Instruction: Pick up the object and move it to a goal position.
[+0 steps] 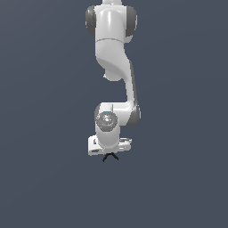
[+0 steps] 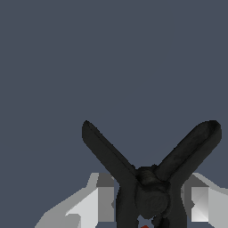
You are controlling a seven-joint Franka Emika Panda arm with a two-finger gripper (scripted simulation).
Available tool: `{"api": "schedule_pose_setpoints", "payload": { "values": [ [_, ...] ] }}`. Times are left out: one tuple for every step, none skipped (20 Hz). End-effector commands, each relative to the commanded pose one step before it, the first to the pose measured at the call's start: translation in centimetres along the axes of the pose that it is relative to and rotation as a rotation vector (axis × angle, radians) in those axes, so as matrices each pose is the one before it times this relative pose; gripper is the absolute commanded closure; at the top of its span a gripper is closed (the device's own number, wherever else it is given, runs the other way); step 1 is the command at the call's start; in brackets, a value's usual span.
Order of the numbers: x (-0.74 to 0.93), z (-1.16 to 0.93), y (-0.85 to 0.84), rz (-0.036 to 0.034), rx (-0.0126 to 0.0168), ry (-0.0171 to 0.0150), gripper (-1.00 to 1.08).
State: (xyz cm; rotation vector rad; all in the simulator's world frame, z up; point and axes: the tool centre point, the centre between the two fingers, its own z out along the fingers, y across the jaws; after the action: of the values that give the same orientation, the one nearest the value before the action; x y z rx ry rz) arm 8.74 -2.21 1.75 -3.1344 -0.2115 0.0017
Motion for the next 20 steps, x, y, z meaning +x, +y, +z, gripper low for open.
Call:
{"api": "schedule_pose_setpoints", "payload": {
  "values": [
    [-0.445,-0.361,0.17,0.00023,-0.00023,0.00078,1.08],
    [-0.243,-0.164,0.077,0.0,0.0,0.0,1.08],
    [-0.27,-0.182,0.085,0.0,0.0,0.0,1.08],
    [-0.298,-0.201,0.094,0.0,0.0,0.0,1.08],
    [-0.327,-0.221,0.104,0.0,0.0,0.0,1.08],
    [-0.357,-0.242,0.113,0.0,0.0,0.0,1.08],
    [-0.388,-0.263,0.123,0.0,0.0,0.0,1.08],
    [-0.421,-0.286,0.134,0.0,0.0,0.0,1.08],
    [-0.456,-0.309,0.145,0.0,0.0,0.0,1.08],
    [-0.492,-0.334,0.157,0.0,0.0,0.0,1.08],
    [-0.527,-0.359,0.169,0.0,0.0,0.0,1.08],
    [-0.545,-0.371,0.175,0.0,0.0,0.0,1.08],
    [-0.557,-0.38,0.179,0.0,0.0,0.0,1.08],
    [-0.569,-0.388,0.183,0.0,0.0,0.0,1.08],
    [-0.582,-0.397,0.188,0.0,0.0,0.0,1.08],
    [-0.595,-0.407,0.192,0.0,0.0,0.0,1.08],
    [-0.608,-0.416,0.197,0.0,0.0,0.0,1.08],
    [-0.621,-0.426,0.202,0.0,0.0,0.0,1.08],
    [-0.635,-0.436,0.207,0.0,0.0,0.0,1.08],
    [-0.649,-0.447,0.212,0.0,0.0,0.0,1.08]
  ]
}}
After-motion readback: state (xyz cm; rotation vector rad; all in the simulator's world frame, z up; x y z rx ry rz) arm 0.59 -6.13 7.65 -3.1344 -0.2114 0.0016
